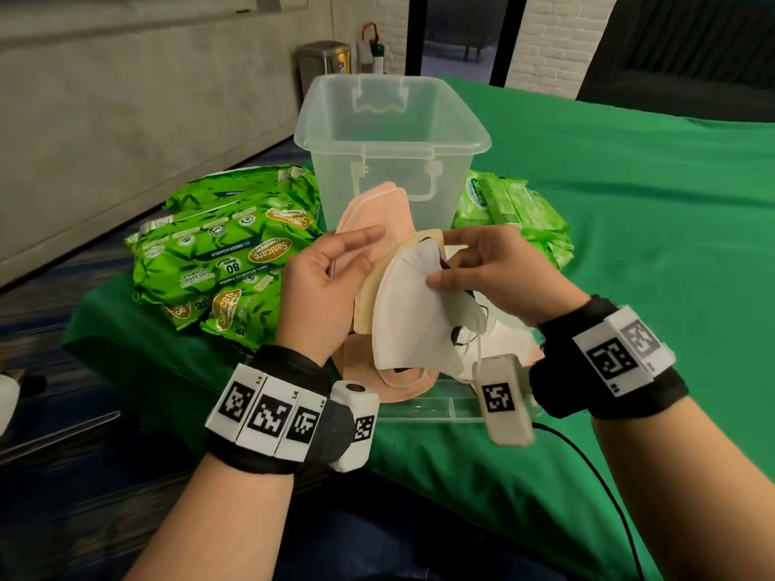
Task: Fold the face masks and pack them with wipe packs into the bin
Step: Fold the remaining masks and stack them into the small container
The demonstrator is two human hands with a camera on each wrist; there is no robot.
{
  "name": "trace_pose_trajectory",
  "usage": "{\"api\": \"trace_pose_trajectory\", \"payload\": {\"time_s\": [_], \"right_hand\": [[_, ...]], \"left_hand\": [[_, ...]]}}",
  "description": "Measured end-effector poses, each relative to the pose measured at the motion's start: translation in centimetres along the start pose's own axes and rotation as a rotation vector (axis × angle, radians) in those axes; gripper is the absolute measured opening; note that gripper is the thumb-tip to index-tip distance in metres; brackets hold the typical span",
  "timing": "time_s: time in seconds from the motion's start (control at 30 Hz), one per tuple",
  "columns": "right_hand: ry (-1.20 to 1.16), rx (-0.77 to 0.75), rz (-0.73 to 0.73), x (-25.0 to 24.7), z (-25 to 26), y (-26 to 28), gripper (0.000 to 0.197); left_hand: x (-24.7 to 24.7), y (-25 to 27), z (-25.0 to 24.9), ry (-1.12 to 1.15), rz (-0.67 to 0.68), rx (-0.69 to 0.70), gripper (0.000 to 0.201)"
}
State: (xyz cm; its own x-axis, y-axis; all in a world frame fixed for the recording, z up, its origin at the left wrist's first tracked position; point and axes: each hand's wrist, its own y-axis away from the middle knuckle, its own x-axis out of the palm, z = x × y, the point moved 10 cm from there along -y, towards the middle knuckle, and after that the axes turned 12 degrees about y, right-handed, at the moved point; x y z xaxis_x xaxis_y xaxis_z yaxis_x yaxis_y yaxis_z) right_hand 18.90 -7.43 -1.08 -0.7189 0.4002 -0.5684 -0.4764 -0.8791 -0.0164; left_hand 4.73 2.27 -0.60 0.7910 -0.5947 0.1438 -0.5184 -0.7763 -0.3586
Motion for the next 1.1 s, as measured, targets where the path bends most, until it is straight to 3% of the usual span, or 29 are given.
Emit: {"api": "trace_pose_trajectory", "payload": {"time_s": [0.1, 0.23, 0.53, 0.63, 0.73, 0.87, 0.9, 0.93, 1.03, 1.1], "right_hand": [[-0.034, 0.045, -0.045, -0.6, -0.1, 0.1, 0.017], [-0.096, 0.044, -0.16, -2.6, 0.0, 0.1, 0.02], [-0.128, -0.194, -0.697, -8.5, 2.4, 2.2, 0.023], [0.0, -0.289, -0.619, -6.5, 3.7, 2.1, 0.03], [0.132, -0.359, -0.393, -3.2, 4.6, 1.7, 0.032], [0.321, -0.441, -0.272, -1.2, 5.7, 2.2, 0.005], [0.355, -0.448, -0.265, -1.1, 5.9, 2.3, 0.006], [0.381, -0.451, -0.256, -0.9, 6.0, 2.4, 0.01], [0.402, -0.455, -0.216, -0.6, 6.1, 2.3, 0.017], [0.398, -0.455, -0.174, -0.4, 5.9, 2.4, 0.021]], "left_hand": [[0.0, 0.0, -0.1, 0.013, -0.001, 0.015, 0.03], [-0.6, -0.1, -0.2, 0.012, -0.06, 0.012, 0.024], [-1.7, -0.3, 1.1, -0.019, -0.164, -0.1, 0.015], [-1.3, 0.0, 1.0, 0.031, -0.161, -0.141, 0.017], [-1.2, 0.1, 1.0, 0.086, -0.166, -0.182, 0.045], [-1.4, 0.2, 1.7, 0.104, -0.164, -0.218, 0.069], [-1.3, 0.2, 1.7, 0.103, -0.154, -0.221, 0.069], [-1.2, 0.3, 1.7, 0.085, -0.144, -0.219, 0.063], [-1.1, 0.2, 1.4, -0.03, -0.129, -0.188, 0.021], [-1.4, 0.1, 1.5, -0.069, -0.139, -0.181, 0.014]]}}
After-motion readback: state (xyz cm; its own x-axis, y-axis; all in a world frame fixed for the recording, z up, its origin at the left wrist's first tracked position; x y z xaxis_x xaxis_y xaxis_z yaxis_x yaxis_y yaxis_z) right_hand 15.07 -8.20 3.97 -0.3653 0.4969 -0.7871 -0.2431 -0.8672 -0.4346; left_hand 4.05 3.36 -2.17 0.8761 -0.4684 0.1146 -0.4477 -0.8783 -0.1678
